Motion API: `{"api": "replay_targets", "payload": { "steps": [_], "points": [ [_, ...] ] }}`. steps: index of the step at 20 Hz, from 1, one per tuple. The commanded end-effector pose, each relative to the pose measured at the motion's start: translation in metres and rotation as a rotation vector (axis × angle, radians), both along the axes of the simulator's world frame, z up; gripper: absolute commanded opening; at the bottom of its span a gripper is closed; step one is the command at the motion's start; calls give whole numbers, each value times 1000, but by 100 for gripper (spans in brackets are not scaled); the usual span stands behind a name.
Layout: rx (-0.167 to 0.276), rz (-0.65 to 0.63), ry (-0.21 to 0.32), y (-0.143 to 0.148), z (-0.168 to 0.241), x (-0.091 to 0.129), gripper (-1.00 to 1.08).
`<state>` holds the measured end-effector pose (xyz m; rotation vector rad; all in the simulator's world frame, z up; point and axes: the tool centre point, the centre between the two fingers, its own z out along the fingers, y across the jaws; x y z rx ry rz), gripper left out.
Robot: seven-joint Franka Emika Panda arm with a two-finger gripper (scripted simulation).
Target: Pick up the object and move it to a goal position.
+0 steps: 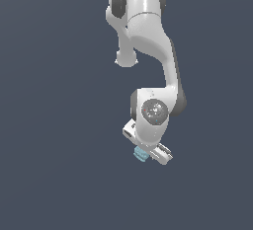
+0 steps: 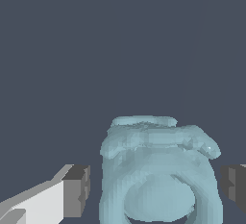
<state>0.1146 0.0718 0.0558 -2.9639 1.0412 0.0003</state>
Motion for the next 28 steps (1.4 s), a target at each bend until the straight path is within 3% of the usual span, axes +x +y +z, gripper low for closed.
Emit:
{"api": "replay_targets", "payload": {
  "steps": [1,8,9,28],
  "points": [
    [0,-1,0,0,-12,0,100],
    [0,-1,0,0,-16,1,100],
    [0,-1,0,0,-16,1,-100],
    [0,-1,0,7,-3,-6,-100]
  ]
}}
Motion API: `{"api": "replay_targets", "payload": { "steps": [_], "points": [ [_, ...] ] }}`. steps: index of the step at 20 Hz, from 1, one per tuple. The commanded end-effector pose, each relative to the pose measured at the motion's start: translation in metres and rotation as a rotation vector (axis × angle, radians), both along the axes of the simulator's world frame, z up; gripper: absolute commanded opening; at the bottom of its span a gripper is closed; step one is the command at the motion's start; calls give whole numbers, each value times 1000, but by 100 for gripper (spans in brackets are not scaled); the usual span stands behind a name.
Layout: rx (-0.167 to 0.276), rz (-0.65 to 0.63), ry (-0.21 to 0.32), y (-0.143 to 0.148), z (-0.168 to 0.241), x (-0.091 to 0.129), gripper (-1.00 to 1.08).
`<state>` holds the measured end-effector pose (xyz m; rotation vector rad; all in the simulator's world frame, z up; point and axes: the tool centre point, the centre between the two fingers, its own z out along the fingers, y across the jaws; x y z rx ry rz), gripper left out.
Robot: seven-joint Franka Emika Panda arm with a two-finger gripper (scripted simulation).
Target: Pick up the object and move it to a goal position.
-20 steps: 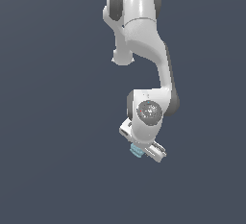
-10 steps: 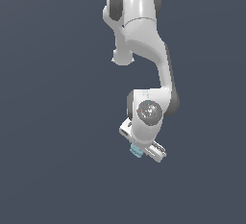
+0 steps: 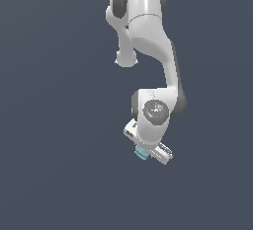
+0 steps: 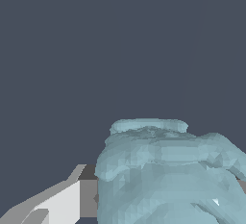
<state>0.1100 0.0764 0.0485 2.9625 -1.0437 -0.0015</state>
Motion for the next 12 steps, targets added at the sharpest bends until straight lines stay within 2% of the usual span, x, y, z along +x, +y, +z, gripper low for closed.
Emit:
{"api": "replay_targets", "payload": {
  "steps": [1,12],
  "points": [
    [0,1,-1,4,7,-4,-100],
    [1,1,-1,40,68,-41,-100]
  ]
}}
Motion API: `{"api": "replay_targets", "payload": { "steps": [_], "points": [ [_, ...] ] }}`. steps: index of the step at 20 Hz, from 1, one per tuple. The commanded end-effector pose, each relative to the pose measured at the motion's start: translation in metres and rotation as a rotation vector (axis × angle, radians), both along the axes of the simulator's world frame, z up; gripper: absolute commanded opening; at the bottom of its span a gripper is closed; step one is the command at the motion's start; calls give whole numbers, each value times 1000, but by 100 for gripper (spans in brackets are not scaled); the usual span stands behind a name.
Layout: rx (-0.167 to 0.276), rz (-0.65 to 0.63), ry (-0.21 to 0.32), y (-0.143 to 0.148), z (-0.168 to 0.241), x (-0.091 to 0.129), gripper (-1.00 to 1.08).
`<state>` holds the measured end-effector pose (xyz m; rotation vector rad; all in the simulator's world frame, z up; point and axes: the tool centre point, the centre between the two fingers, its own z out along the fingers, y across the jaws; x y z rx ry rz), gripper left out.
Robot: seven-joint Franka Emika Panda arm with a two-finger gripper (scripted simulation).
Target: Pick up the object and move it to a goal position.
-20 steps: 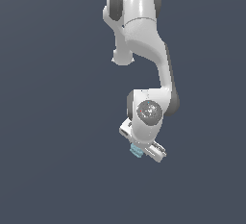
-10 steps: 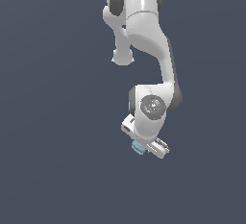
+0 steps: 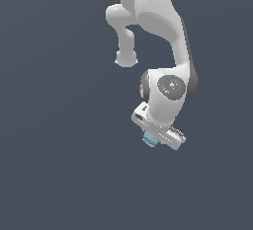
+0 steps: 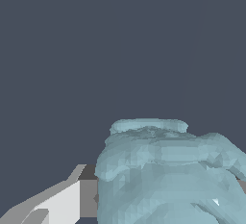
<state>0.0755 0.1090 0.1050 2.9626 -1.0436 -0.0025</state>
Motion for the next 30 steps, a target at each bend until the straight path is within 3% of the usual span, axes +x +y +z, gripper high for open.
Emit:
{"api": "replay_targets", "payload": {
  "steps": [1,19,30],
  "points": [
    [1,1,-1,12,20,-12,-100],
    [-1,1,-2,103,181,-105,-100],
    [-1,0,-2,136,237,-133,-100]
  ]
}}
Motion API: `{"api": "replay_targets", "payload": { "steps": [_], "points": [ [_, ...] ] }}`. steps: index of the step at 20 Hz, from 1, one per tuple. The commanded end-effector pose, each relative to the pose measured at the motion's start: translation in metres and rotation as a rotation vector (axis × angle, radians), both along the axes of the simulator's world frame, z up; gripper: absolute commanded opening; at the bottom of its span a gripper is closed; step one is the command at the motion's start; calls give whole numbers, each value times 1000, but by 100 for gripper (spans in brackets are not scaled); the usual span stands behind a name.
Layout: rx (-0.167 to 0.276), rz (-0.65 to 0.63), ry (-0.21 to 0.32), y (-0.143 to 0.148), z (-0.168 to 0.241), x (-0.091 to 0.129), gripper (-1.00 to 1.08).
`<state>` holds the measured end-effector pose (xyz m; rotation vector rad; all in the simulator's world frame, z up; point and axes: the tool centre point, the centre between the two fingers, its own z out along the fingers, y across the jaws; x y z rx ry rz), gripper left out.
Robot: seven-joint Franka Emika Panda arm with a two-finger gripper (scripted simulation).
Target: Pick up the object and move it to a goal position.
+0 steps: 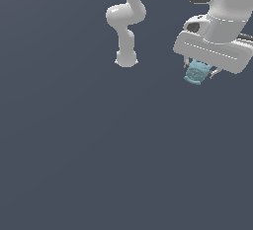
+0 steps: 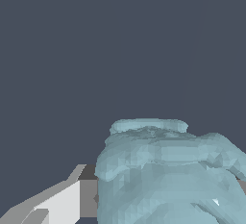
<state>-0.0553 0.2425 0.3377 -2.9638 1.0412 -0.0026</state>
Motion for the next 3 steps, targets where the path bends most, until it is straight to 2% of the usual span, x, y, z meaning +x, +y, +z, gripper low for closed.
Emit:
{"api": "replay_targets", "payload": {
  "steps": [1,3],
  "points": [
    [-1,-1,1,3,5,-3,-100],
    [-1,-1,1,4,7,-3,-100]
  ]
}}
